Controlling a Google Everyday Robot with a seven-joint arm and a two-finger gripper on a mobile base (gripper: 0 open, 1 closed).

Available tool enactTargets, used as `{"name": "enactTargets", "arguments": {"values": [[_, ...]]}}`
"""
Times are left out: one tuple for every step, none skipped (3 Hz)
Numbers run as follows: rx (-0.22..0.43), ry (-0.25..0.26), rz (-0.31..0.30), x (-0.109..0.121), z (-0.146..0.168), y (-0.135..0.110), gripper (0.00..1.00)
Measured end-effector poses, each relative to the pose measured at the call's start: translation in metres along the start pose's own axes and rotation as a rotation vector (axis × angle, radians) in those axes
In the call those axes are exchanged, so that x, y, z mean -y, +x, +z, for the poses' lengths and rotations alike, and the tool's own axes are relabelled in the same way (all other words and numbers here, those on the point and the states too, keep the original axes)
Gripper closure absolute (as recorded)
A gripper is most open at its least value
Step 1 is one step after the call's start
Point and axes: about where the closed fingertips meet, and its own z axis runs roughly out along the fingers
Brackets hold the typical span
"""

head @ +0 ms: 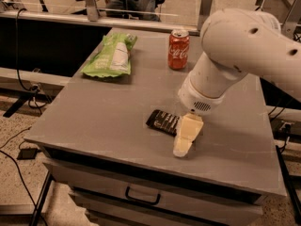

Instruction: Move rxbar chocolate near green rice chip bag

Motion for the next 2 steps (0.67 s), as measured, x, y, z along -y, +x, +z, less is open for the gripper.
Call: {"name": "enactTargets", "arguments": {"values": [[-0.011, 0.013, 0.010, 0.0018, 0.0059, 0.0041, 0.13], [-0.012, 0.013, 0.008, 0.0011, 0.0056, 0.0036, 0.36]]}}
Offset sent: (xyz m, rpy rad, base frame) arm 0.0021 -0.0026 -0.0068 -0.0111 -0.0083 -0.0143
